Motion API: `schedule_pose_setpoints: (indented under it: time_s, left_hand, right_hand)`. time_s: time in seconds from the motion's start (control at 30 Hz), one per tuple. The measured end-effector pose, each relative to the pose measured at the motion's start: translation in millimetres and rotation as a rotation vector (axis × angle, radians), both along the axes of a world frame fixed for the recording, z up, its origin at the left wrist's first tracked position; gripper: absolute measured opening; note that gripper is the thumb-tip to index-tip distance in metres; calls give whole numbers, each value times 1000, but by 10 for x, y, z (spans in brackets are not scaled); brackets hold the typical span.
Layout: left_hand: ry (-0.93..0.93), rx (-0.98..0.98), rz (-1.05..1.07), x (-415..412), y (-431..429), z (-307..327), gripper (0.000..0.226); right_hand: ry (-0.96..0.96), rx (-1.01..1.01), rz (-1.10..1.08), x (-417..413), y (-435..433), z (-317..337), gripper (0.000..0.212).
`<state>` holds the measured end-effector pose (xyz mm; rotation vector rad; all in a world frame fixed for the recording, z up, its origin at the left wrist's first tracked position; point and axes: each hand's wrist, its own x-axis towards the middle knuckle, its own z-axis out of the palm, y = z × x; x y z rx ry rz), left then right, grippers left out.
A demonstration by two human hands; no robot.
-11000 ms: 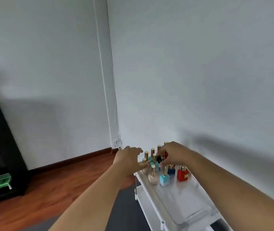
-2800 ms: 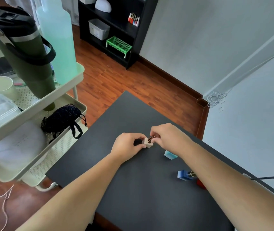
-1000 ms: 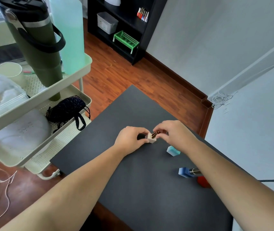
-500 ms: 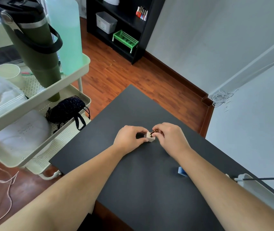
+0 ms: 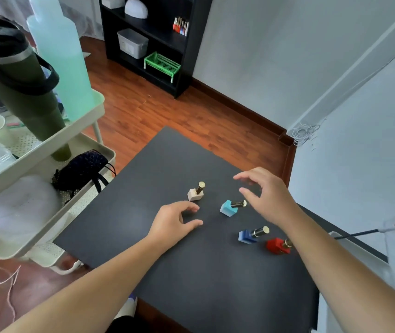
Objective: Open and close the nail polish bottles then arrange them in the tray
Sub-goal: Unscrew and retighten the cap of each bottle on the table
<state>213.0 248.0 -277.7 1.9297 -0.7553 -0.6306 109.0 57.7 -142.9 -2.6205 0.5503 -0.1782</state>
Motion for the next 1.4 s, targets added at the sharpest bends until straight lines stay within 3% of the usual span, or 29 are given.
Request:
schedule_pose_setpoints:
  time_s: [0.17, 0.3, 0.57, 0.83, 0.93, 1.03, 1.2, 1.4]
  left_hand:
    - [-11, 48, -158, -230, -416, 35, 57]
    - [-5, 7, -125, -225, -665, 36, 52]
    - [38, -30, -70, -220, -789, -32, 25]
    - [5, -16, -56, -247, -755, -37, 20]
    - [-2, -18, -50, -255, -746, -40, 20]
    - [6, -42, -44, -258, -742, -49, 20]
    - [-4, -45, -34, -263, -738, -57, 19]
    - [-6, -58, -38, -261, -729, -51, 19]
  right_hand:
    - [276, -27, 79, -149, -136, -39, 35]
    - [329, -6, 85, -87, -148, -123, 33]
    - [246, -50, 75, -83, -181, -245, 21]
    - [250, -100, 60, -74, -123, -207, 21]
    - [248, -116, 48, -58, -117, -203, 24]
    - [280, -33, 78, -50, -116, -194, 42]
    - [228, -95, 112, -47, -114, -245, 15]
    - [264, -24, 116, -59, -94, -245, 39]
